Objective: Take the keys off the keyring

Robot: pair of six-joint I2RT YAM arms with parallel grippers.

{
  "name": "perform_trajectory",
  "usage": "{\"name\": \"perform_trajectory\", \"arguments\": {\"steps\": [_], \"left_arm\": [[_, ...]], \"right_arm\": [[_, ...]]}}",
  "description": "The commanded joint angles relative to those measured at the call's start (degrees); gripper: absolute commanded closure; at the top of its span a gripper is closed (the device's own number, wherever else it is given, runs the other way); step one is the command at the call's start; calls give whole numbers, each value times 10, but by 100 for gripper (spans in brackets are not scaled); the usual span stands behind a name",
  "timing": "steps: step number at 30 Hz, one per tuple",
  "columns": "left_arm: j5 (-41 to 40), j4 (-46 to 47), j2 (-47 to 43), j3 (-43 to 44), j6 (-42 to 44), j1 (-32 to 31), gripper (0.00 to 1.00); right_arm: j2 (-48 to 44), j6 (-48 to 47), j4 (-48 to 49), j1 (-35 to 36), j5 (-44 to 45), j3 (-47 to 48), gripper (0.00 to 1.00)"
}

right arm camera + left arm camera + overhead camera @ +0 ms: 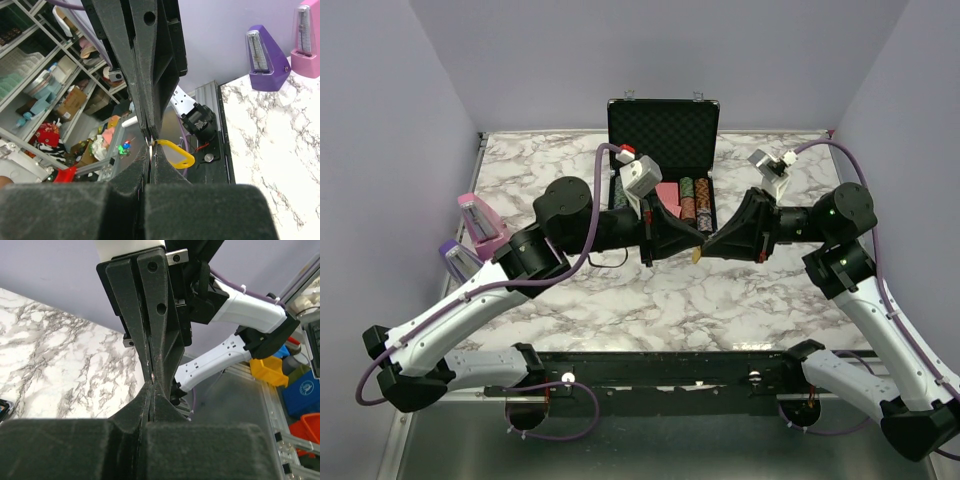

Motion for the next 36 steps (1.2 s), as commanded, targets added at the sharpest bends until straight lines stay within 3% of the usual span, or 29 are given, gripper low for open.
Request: {"name": "perform_trajectory", "arguments": {"steps": [1,21,25,30,36], "left_arm": [[63,-80,28,36,42,-4,100],[118,-160,63,92,79,8,100],[110,-148,57,92,63,12,73],[47,-134,35,91,35,13,48],[-38,-65,-29,21,-21,14,47]], "right_arm": [[1,1,11,12,-3,-4,99],[3,-20,-14,26,-5,3,99],[4,-27,-24,28,-4,4,99],[7,-32,-31,32,1,5,99],[9,-34,-29,34,10,6,99]]}}
